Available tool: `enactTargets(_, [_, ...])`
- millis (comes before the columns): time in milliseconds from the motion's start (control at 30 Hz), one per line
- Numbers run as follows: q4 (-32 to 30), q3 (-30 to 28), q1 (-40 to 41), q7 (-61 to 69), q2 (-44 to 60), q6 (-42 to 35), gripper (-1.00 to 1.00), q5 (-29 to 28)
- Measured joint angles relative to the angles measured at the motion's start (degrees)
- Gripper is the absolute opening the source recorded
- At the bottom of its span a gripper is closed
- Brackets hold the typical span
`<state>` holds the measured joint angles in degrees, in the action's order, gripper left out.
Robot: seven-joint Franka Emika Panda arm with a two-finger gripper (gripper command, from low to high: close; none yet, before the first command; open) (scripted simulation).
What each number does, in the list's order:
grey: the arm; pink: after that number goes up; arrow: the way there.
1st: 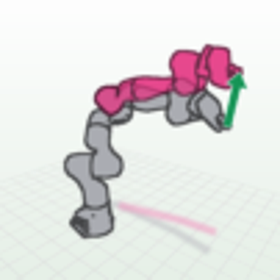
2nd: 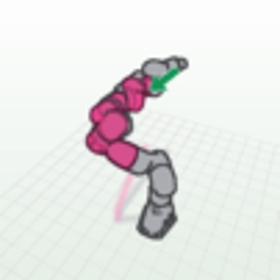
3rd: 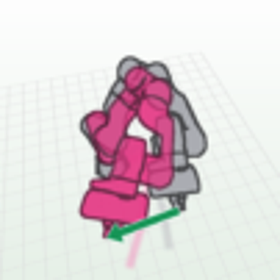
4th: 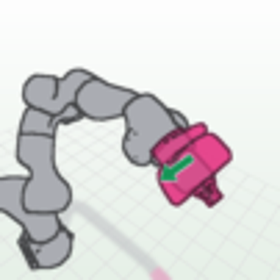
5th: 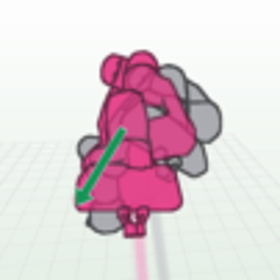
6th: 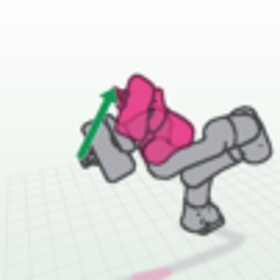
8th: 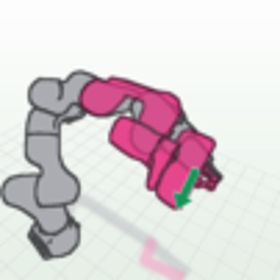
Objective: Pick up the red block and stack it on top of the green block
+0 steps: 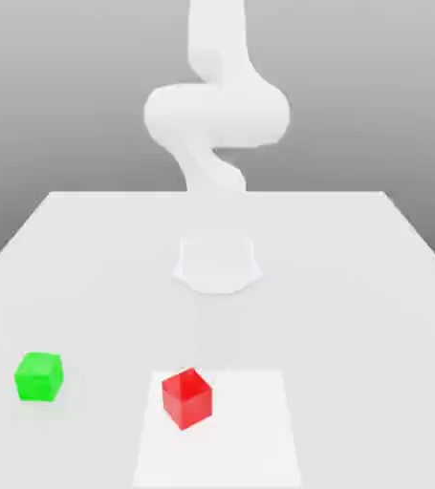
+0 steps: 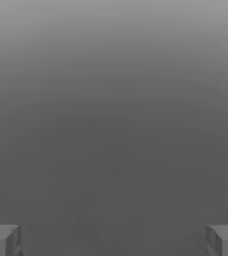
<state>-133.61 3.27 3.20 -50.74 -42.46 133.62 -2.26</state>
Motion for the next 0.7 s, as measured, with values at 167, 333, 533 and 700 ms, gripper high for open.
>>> enactTargets(167, [-3.7, 5.7, 6.1, -10.1, 7.4, 3.6, 0.00, -4.7])
enactTargets(333, [-7.2, 9.8, 11.4, -19.6, 14.9, 7.0, 0.00, -8.9])
enactTargets(533, [-11.4, 12.6, 16.4, -30.4, 24.0, 11.0, 0.00, -13.1])
enactTargets(700, [-15.0, 13.2, 19.1, -38.1, 31.0, 14.6, 0.00, -14.8])
